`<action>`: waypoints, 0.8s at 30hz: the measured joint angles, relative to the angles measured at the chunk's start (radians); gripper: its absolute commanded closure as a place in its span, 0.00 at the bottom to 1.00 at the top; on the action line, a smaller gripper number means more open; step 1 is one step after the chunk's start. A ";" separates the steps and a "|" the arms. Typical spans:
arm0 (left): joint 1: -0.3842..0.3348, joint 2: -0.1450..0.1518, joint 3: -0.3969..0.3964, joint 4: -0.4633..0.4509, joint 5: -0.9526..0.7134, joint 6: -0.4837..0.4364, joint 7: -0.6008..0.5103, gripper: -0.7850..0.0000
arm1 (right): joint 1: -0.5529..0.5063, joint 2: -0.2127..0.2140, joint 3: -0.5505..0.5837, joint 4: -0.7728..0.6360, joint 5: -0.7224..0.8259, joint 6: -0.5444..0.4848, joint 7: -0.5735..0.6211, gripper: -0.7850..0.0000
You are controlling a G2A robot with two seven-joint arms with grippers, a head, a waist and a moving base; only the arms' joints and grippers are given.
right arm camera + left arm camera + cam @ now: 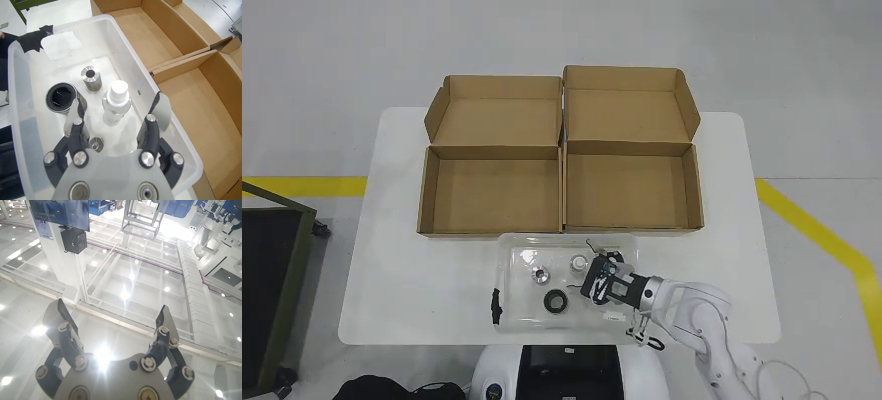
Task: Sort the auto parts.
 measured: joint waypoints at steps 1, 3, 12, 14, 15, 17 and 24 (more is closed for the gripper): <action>0.000 0.000 0.000 0.000 0.000 0.000 0.000 0.00 | 0.003 0.000 -0.002 0.004 0.001 0.002 0.001 0.55; 0.000 0.000 0.000 0.000 0.000 0.000 0.000 0.00 | 0.009 0.002 -0.005 0.010 0.005 0.005 0.001 0.55; 0.000 0.000 0.000 0.000 0.000 0.000 0.000 0.00 | 0.018 0.009 -0.012 0.014 0.024 0.005 -0.006 1.00; 0.000 0.000 0.000 0.000 0.000 0.000 0.000 0.00 | 0.015 0.011 -0.012 0.003 0.027 0.002 -0.009 1.00; 0.000 0.000 0.000 0.000 0.000 0.000 0.000 0.00 | 0.011 0.013 -0.009 -0.009 0.029 0.000 -0.009 1.00; 0.000 0.000 0.000 0.000 0.000 0.000 0.000 0.00 | 0.002 0.016 -0.003 -0.031 0.033 -0.006 -0.010 1.00; 0.000 0.000 0.000 0.000 0.000 0.000 0.000 0.00 | -0.032 0.029 0.033 -0.113 0.076 -0.025 -0.057 1.00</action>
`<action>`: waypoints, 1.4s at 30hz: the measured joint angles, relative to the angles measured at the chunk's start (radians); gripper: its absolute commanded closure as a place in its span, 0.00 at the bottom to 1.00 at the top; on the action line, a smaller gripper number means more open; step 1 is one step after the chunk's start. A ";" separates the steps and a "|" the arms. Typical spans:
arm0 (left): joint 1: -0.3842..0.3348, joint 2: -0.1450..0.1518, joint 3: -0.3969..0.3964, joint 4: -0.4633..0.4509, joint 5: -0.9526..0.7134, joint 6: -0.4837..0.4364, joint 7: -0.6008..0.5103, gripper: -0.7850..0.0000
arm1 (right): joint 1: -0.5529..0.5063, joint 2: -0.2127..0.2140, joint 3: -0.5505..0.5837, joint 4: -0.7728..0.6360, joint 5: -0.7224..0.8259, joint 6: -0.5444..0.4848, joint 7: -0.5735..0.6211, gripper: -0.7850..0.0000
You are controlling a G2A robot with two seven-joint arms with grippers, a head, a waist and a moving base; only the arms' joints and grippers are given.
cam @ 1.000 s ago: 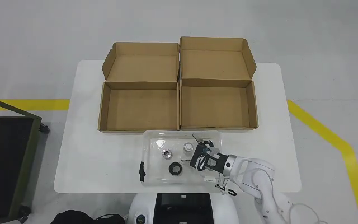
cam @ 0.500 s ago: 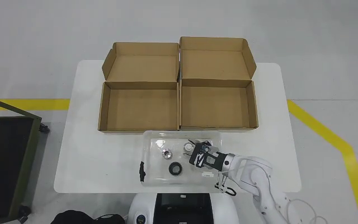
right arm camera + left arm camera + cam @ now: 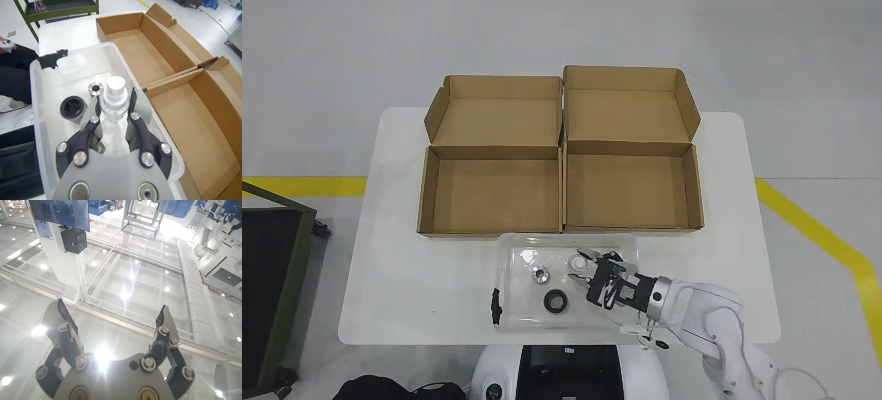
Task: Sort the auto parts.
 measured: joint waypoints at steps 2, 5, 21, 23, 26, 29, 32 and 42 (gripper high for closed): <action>0.000 0.000 0.000 0.000 0.000 0.000 0.000 0.00 | -0.006 0.001 0.006 -0.004 0.027 0.000 -0.032 1.00; 0.000 0.000 0.000 0.000 0.000 0.000 0.000 0.00 | -0.010 0.001 0.009 0.015 0.110 0.002 -0.112 1.00; 0.000 0.000 0.000 0.000 0.000 0.000 0.000 0.00 | 0.035 -0.004 -0.004 0.089 0.439 0.001 -0.333 1.00; 0.000 0.000 0.000 0.000 0.000 0.000 0.000 0.00 | 0.038 -0.004 -0.001 0.095 0.482 -0.011 -0.352 1.00; 0.000 0.000 0.000 0.000 0.000 0.000 0.000 0.00 | 0.041 -0.002 0.012 0.095 0.529 -0.027 -0.365 1.00; 0.000 0.000 0.000 0.000 0.000 0.000 0.000 0.00 | 0.038 0.000 0.025 0.087 0.571 -0.041 -0.374 1.00; 0.000 0.000 0.000 0.000 0.000 0.000 0.000 0.00 | 0.033 0.003 0.042 0.075 0.606 -0.051 -0.379 1.00; 0.000 0.000 0.000 0.000 0.000 0.000 0.000 0.00 | 0.005 0.012 0.115 -0.021 0.643 -0.052 -0.402 1.00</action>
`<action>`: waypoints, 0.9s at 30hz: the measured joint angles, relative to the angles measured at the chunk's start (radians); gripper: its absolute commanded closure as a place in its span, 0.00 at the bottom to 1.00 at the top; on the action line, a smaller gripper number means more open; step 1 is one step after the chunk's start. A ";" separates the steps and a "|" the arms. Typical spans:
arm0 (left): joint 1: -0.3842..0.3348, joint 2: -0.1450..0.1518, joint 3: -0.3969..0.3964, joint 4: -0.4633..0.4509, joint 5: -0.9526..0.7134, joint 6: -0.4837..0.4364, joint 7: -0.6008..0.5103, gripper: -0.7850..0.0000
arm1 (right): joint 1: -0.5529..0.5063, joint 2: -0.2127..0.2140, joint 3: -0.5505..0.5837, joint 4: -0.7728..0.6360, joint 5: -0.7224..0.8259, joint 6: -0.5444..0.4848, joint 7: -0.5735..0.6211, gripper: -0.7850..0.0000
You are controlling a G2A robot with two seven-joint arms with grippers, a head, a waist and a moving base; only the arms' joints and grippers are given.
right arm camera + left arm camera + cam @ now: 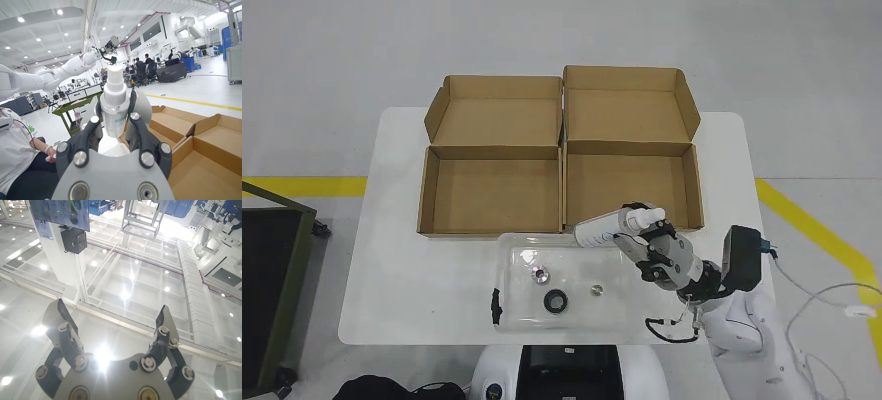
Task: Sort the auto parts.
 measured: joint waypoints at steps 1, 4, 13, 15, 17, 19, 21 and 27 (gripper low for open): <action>0.000 0.000 0.000 0.000 0.000 0.000 0.000 0.00 | -0.003 0.001 0.006 -0.012 -0.001 0.000 -0.002 1.00; 0.000 0.000 0.000 0.000 0.000 0.000 0.000 0.00 | -0.013 0.003 0.024 -0.044 -0.005 -0.005 -0.009 1.00; 0.000 0.000 0.000 0.000 0.000 0.000 0.000 0.00 | -0.011 0.006 0.030 -0.061 0.009 -0.030 -0.013 1.00; 0.000 0.000 0.000 0.000 0.000 0.000 0.000 0.00 | -0.007 0.007 0.026 -0.059 0.010 -0.035 -0.007 1.00; 0.000 0.000 0.000 0.000 0.000 0.000 0.000 0.00 | -0.002 0.007 0.023 -0.051 0.001 -0.035 0.004 1.00; 0.000 0.000 0.000 0.000 0.000 0.000 0.000 0.00 | 0.007 0.008 0.019 -0.035 -0.026 -0.024 0.027 1.00; 0.000 0.000 0.000 0.000 0.000 0.000 0.000 0.00 | 0.016 0.009 0.010 -0.016 -0.063 -0.005 0.055 1.00; 0.000 0.000 0.000 0.000 0.000 0.000 0.000 0.00 | 0.052 0.007 -0.025 0.059 -0.164 0.066 0.110 1.00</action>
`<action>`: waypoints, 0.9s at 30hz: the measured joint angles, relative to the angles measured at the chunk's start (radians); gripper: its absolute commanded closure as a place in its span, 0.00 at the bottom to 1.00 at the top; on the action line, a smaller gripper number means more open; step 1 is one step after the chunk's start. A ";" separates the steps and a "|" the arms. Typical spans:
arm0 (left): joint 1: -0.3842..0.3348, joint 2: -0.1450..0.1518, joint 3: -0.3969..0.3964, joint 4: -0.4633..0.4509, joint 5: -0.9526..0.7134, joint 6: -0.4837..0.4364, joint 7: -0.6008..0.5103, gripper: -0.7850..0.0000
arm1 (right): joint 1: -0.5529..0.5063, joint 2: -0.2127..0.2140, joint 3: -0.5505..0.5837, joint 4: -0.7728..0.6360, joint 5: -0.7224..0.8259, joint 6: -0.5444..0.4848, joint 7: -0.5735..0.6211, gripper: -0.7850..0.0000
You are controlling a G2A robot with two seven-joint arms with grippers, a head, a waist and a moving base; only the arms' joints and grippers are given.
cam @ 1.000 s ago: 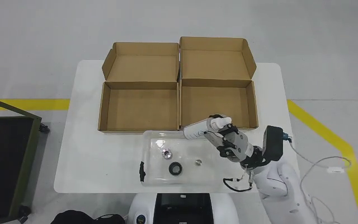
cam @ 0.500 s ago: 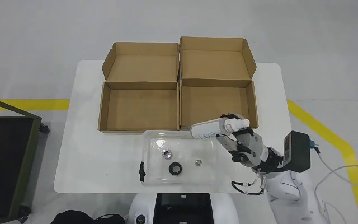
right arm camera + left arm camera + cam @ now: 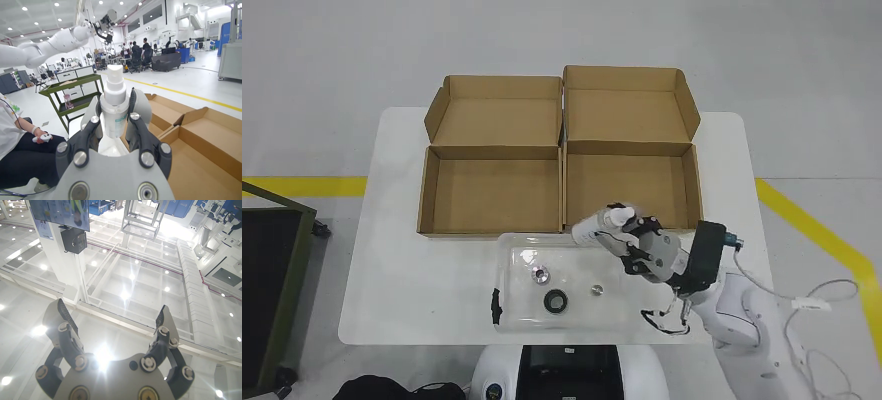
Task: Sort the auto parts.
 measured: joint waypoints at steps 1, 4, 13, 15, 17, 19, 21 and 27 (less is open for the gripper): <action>0.000 0.000 0.000 0.000 0.000 0.000 0.000 0.00 | 0.007 0.000 -0.005 0.012 -0.013 0.010 0.005 1.00; 0.000 0.000 0.000 0.000 0.000 0.000 0.000 0.00 | 0.032 -0.002 -0.019 0.050 -0.051 0.041 0.018 1.00; 0.000 0.000 0.000 0.000 0.000 0.000 0.000 0.00 | 0.127 -0.004 -0.046 0.144 -0.195 0.151 0.085 1.00; 0.000 0.000 0.000 0.000 0.000 0.000 0.000 0.00 | 0.154 -0.007 -0.059 0.184 -0.202 0.173 0.089 1.00; 0.000 0.000 0.000 0.000 0.000 0.000 0.000 0.00 | 0.180 -0.009 -0.072 0.218 -0.211 0.189 0.095 1.00; 0.000 0.000 0.000 0.000 0.000 0.000 0.000 0.00 | 0.209 -0.012 -0.089 0.248 -0.228 0.204 0.103 1.00; 0.000 0.000 0.000 0.000 0.000 0.000 0.000 0.00 | 0.236 -0.015 -0.105 0.268 -0.246 0.218 0.112 1.00; 0.000 0.000 0.000 0.000 0.000 0.000 0.000 0.00 | 0.305 -0.023 -0.147 0.321 -0.262 0.251 0.152 1.00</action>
